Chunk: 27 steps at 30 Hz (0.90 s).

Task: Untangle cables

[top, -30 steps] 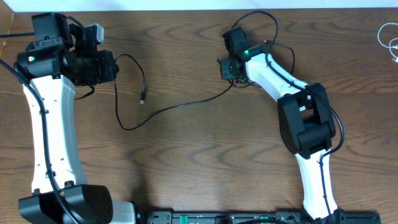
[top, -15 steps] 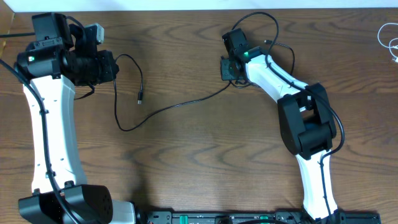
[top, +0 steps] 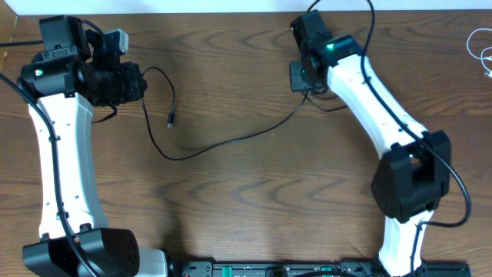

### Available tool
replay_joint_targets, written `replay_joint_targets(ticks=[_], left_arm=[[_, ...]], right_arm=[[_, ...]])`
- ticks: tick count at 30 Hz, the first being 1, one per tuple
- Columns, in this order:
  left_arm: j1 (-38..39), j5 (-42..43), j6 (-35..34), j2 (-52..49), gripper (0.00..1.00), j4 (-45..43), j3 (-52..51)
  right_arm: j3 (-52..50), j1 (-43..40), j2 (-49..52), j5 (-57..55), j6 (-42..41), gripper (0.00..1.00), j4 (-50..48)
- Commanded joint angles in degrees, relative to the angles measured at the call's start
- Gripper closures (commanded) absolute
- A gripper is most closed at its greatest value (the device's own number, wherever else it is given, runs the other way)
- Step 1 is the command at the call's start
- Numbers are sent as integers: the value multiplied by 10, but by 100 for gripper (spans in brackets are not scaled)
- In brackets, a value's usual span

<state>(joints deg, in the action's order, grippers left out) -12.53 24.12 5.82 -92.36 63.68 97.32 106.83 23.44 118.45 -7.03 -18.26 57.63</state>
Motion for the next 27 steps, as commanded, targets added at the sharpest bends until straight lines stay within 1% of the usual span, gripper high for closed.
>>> replay_joint_targets(ticks=[1, 8, 9, 11, 14, 16, 17, 18, 21, 24, 27], left_arm=[[0, 10, -5, 10, 93, 1, 5], [0, 10, -5, 10, 93, 1, 5], [0, 10, -5, 10, 93, 1, 5], [0, 10, -5, 10, 92, 1, 5], [2, 11, -11, 10, 92, 1, 5], [2, 35, -20, 10, 93, 1, 5], [2, 51, -22, 10, 92, 1, 5], [2, 81, -34, 9, 92, 1, 5], [3, 115, -73, 3, 93, 1, 5], [10, 115, -130, -10, 92, -4, 4], [25, 115, -202, -33, 93, -21, 4]], right_arm=[[-2, 16, 17, -23, -1, 99, 31], [-2, 17, 20, -99, 5, 99, 89], [-2, 17, 20, -99, 10, 99, 88], [-2, 17, 20, -62, 33, 99, 75], [-2, 17, 20, 92, 108, 99, 31], [-2, 18, 20, 221, 142, 99, -9], [-2, 18, 20, 266, 148, 99, -27], [-2, 18, 20, 325, 147, 99, -63], [-2, 17, 20, 428, 140, 99, -123], [-2, 16, 20, 528, 110, 99, -181], [-2, 17, 20, 588, 85, 99, -216]])
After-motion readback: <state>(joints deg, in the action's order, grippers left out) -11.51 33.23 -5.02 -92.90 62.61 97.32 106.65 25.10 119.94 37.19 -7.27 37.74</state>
